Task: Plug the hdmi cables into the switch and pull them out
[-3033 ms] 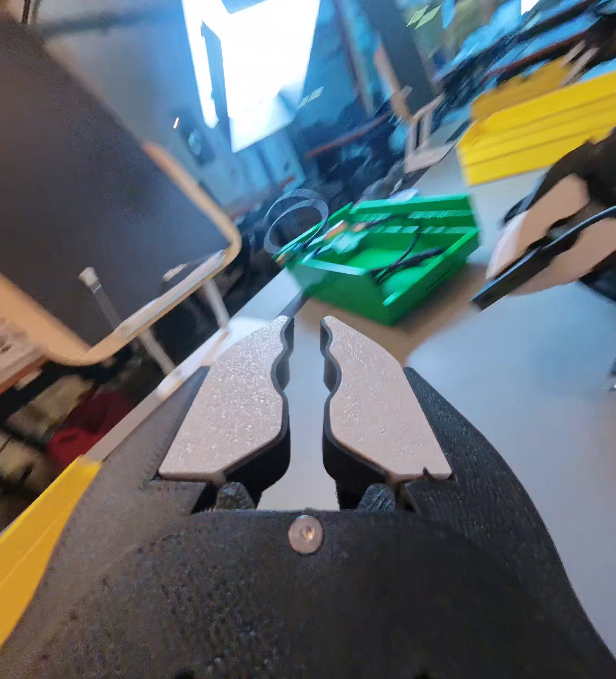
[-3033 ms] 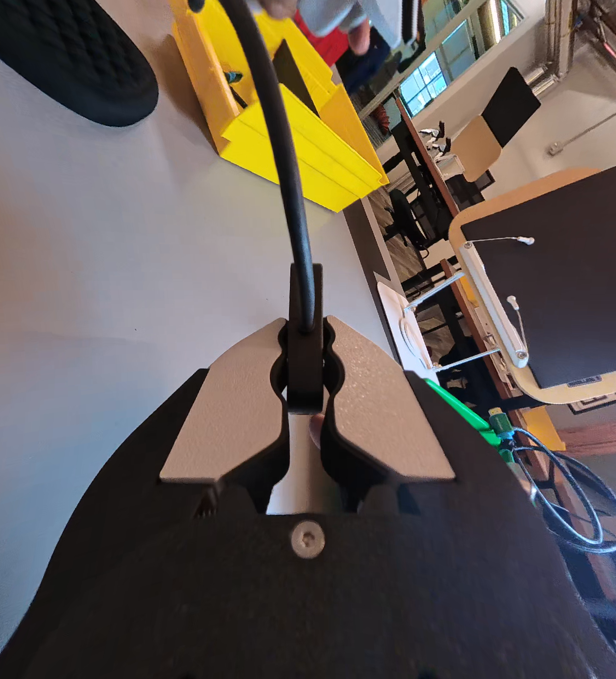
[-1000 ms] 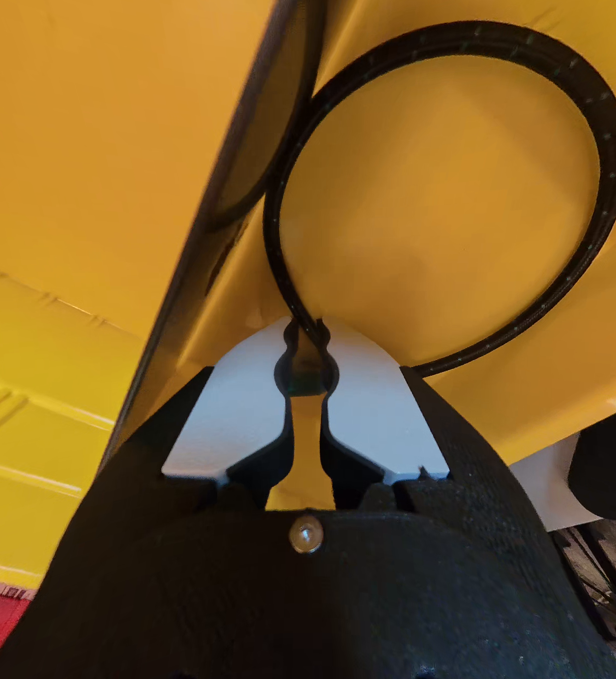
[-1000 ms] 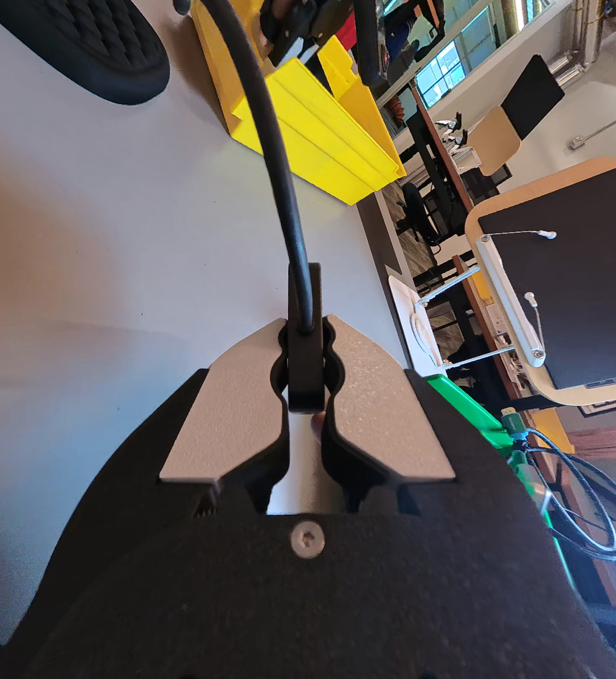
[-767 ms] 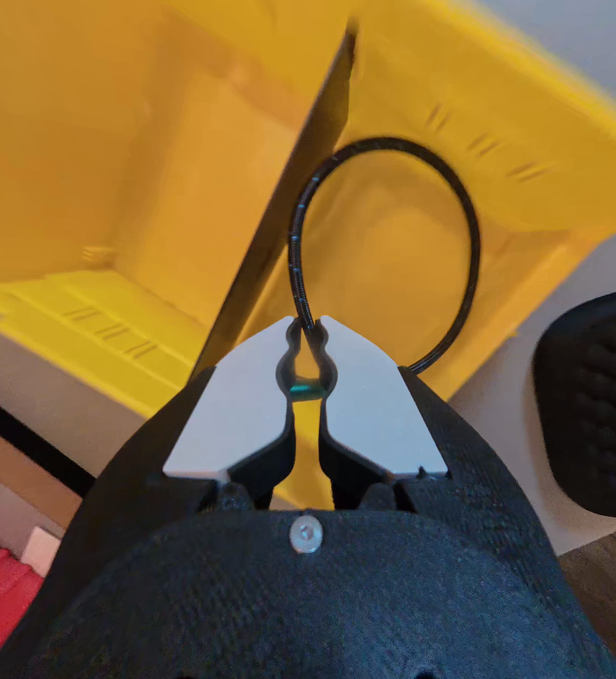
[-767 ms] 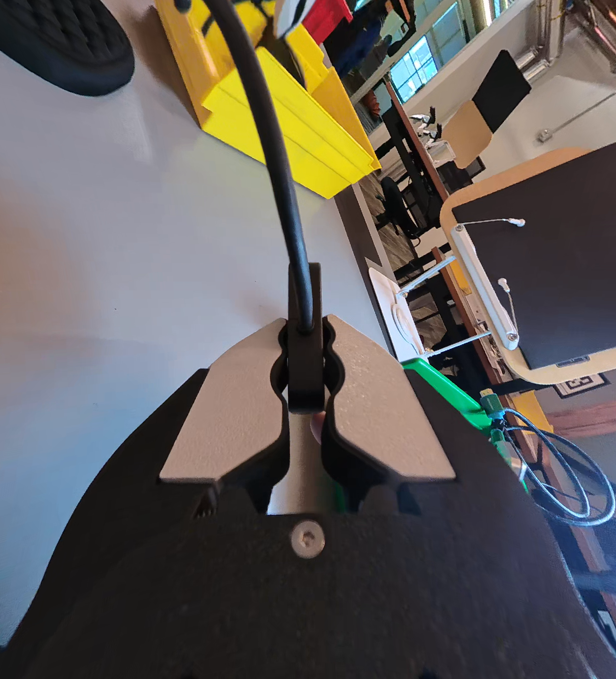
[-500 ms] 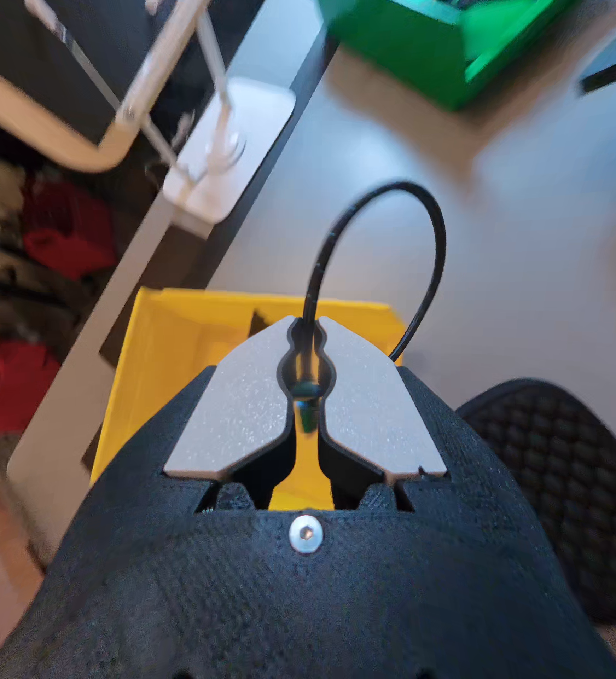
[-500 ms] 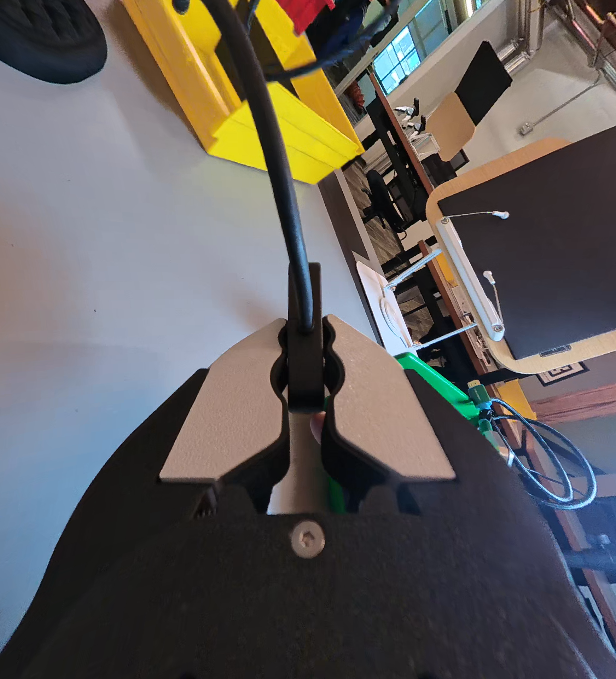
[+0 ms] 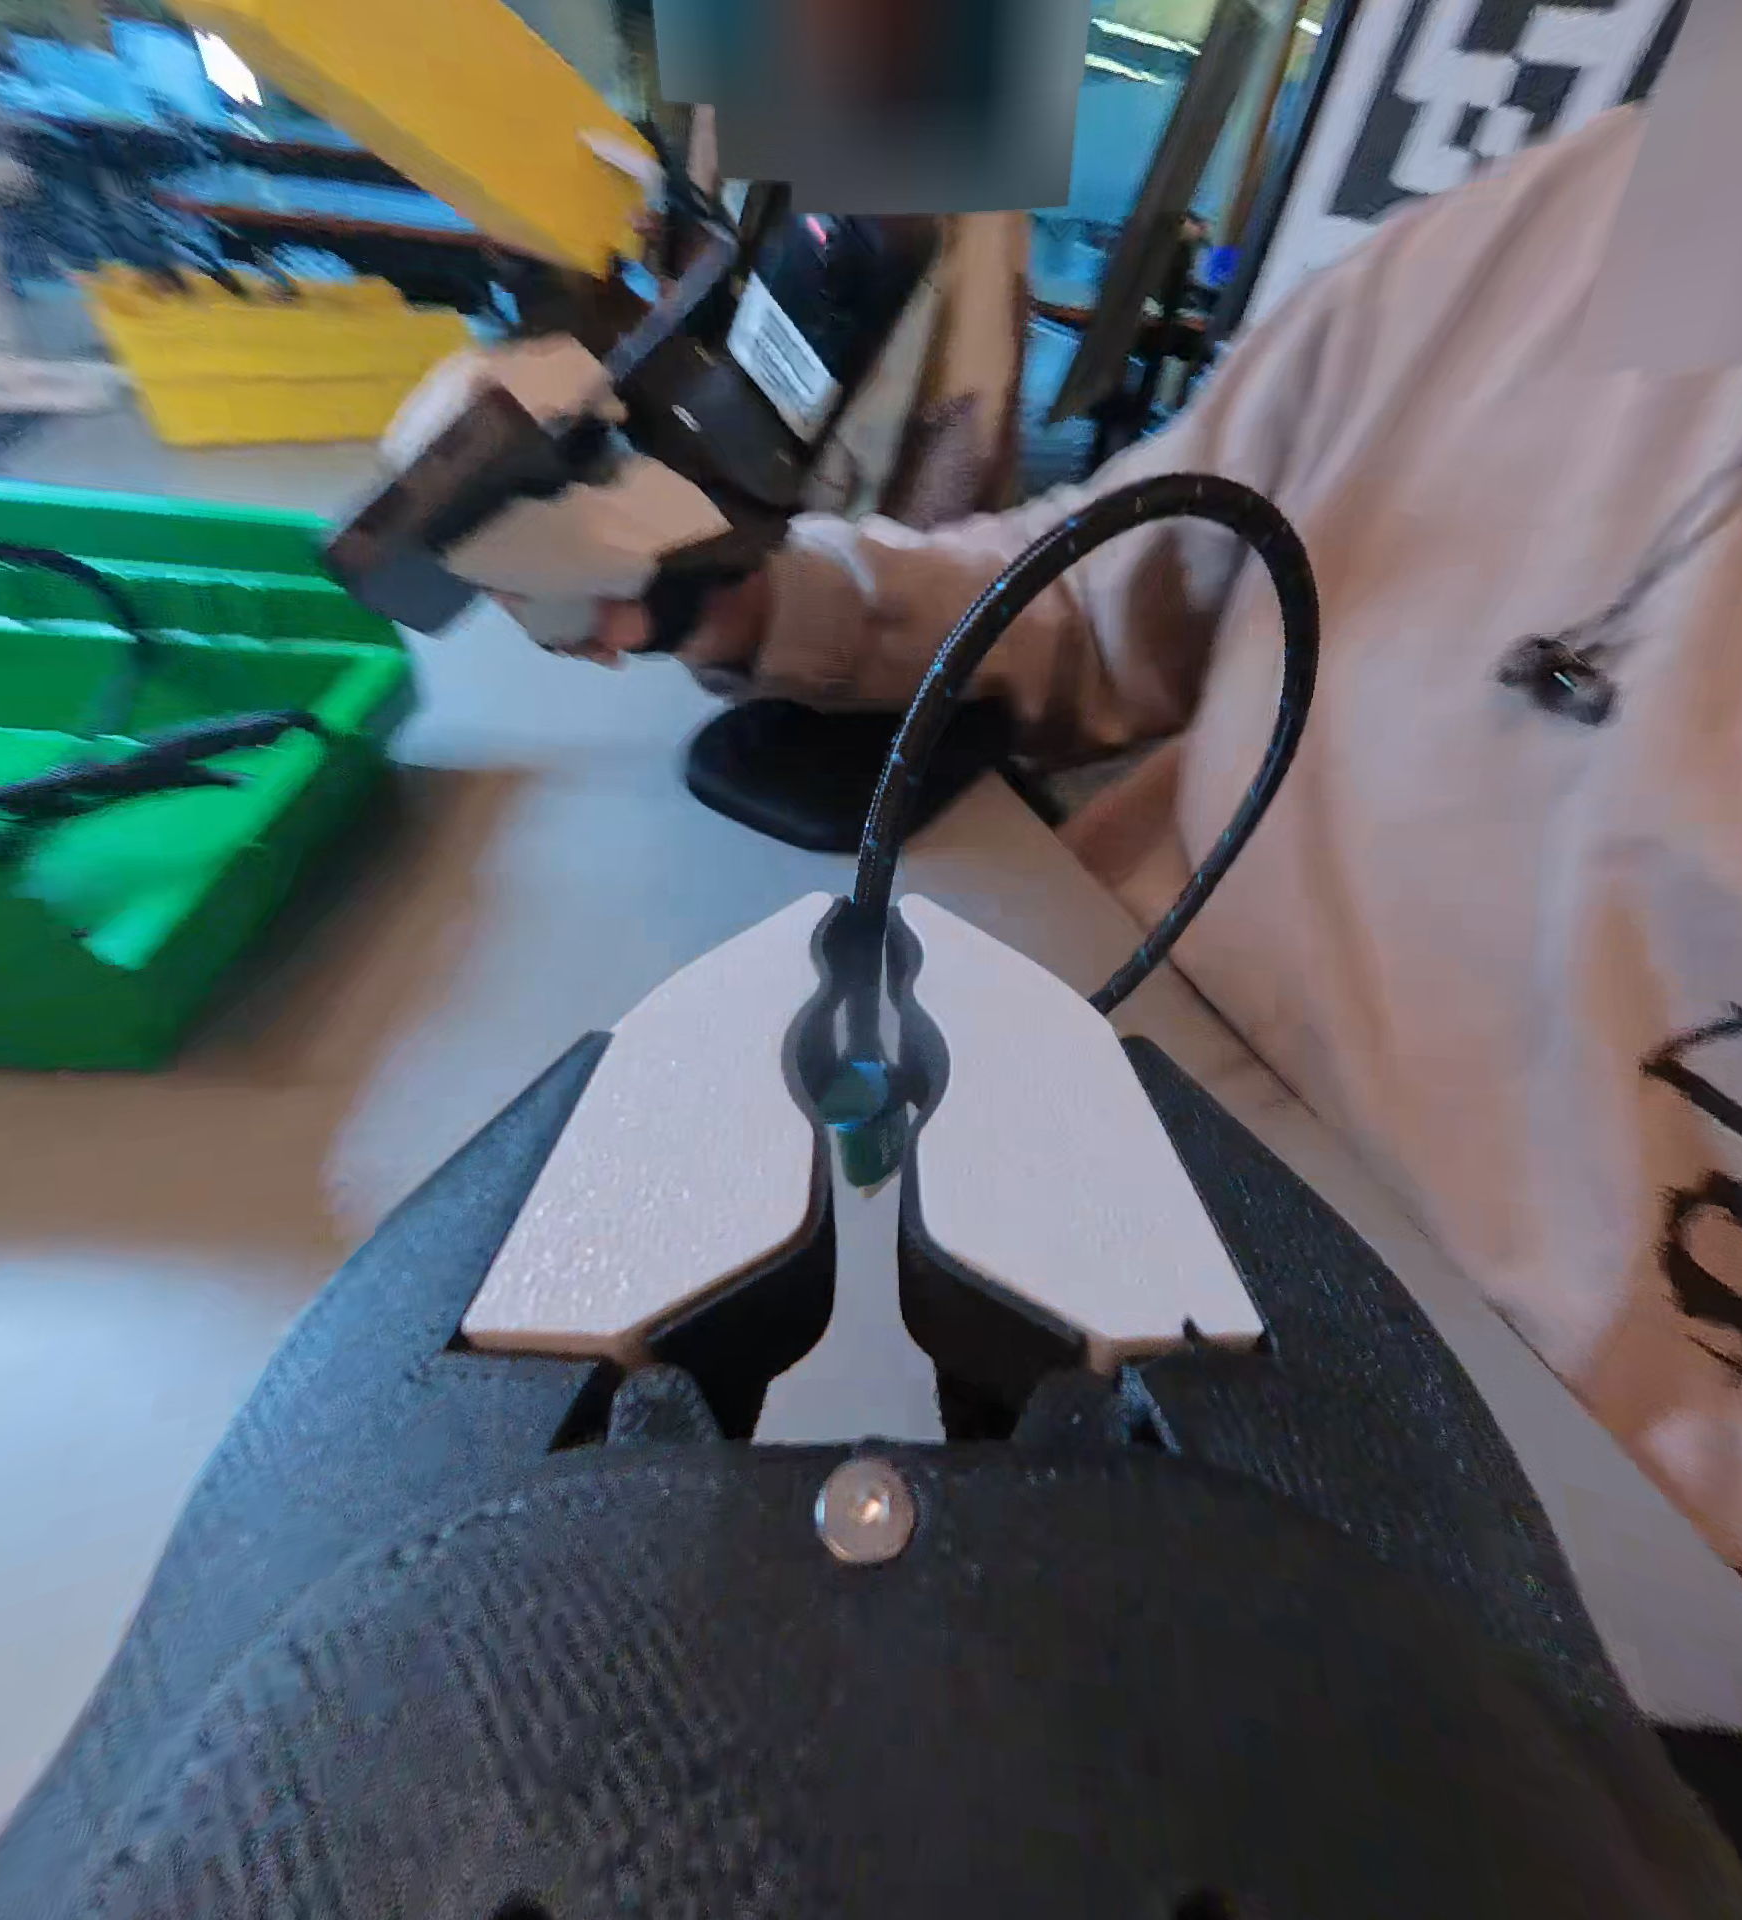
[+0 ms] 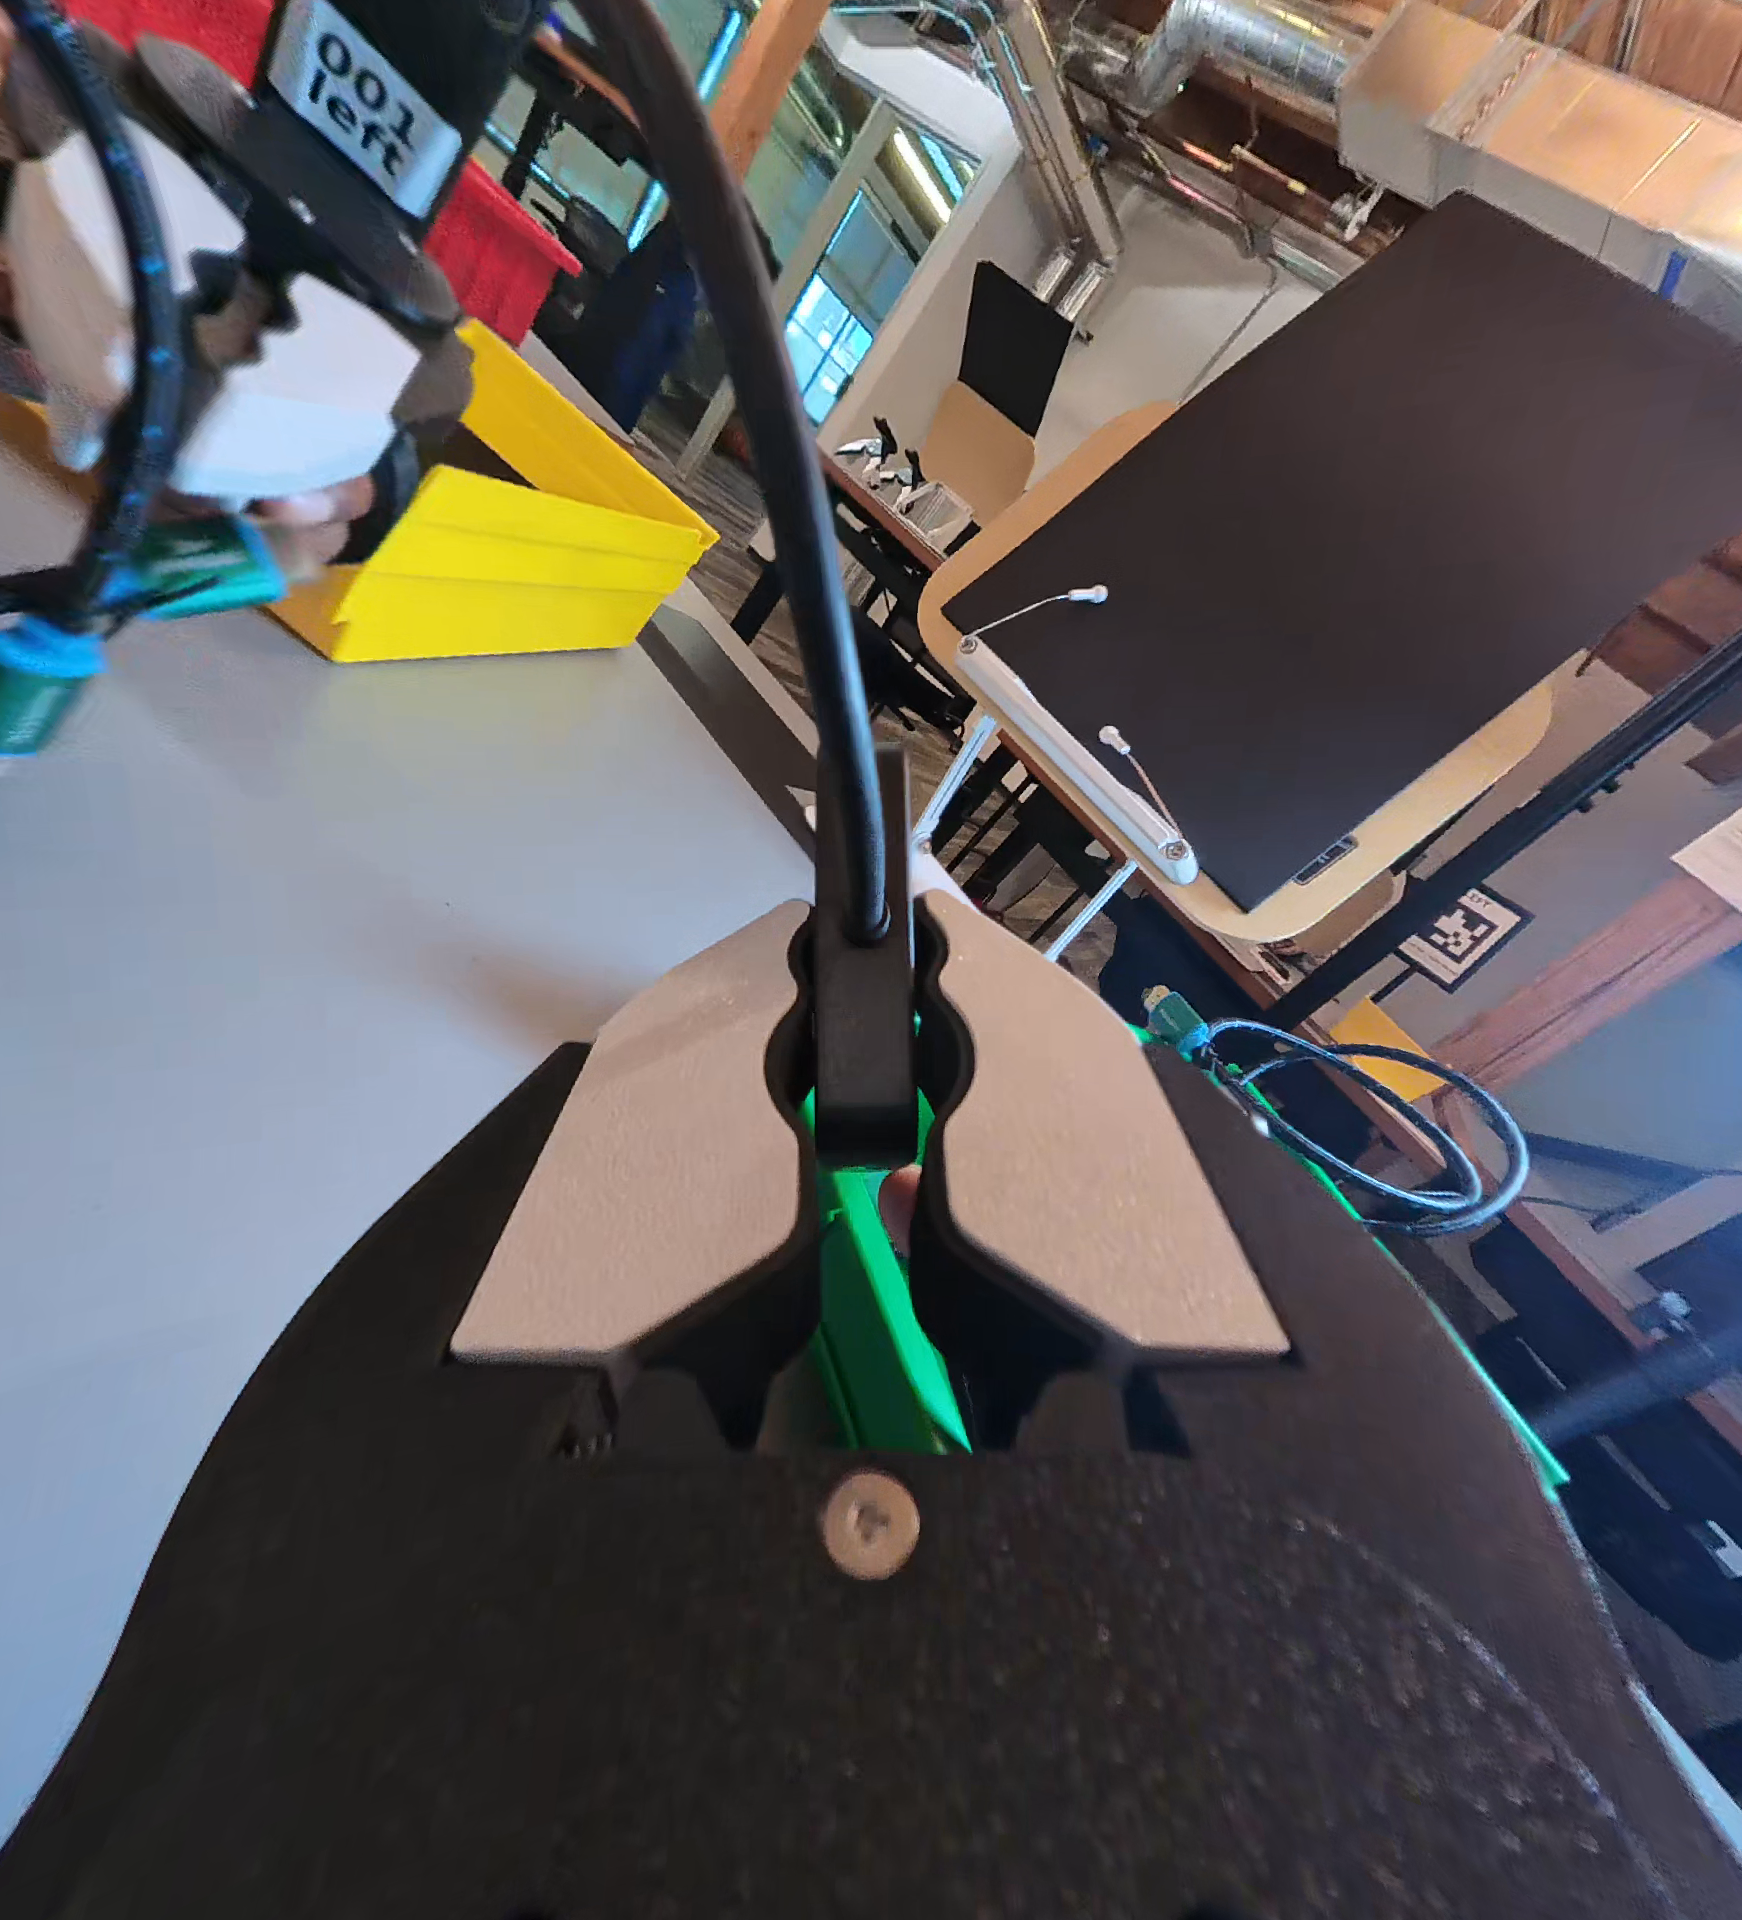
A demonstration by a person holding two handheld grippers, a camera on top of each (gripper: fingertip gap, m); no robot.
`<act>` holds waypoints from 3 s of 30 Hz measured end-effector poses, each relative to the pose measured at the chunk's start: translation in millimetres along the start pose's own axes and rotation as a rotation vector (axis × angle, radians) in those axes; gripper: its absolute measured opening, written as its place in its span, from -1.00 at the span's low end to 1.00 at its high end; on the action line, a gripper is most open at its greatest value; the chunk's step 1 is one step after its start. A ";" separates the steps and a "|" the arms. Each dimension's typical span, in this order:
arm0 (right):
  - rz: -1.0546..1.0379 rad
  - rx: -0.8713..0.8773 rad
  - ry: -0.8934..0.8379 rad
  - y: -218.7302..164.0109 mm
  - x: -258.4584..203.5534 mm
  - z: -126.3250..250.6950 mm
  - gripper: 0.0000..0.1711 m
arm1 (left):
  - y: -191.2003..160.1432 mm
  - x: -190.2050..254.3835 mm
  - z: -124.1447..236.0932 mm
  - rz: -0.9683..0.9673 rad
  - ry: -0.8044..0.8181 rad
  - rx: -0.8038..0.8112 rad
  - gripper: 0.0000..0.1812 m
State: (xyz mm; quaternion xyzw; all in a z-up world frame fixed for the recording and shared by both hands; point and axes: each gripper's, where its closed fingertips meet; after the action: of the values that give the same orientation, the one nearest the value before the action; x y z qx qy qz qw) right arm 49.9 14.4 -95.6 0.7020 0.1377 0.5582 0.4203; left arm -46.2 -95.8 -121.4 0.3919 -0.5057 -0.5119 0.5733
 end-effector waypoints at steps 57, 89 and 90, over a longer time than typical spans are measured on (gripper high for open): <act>0.021 -0.084 0.077 -14.0 -20.5 -7.9 -0.83 | -102.8 -83.0 111.4 -0.118 1.238 -0.637 -0.78; -0.031 -0.083 0.022 -17.6 -5.2 -4.9 -0.83 | -24.2 -60.1 87.8 0.156 0.932 -0.112 -0.84; -0.030 -0.081 0.021 -17.2 -4.8 -4.7 -0.83 | -24.5 -51.2 76.9 0.091 0.881 -0.150 -0.85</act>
State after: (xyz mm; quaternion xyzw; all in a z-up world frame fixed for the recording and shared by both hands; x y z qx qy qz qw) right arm 48.8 23.8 -111.4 0.6763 0.1300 0.5642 0.4554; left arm -124.5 -44.4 -140.3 0.5071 -0.1915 -0.3056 0.7828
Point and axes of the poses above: each gripper's, where its closed fingertips meet, z back along the fingers, y out of its top, x = y × z across the jaws, and after that the axes turned 4 degrees about z, right-handed
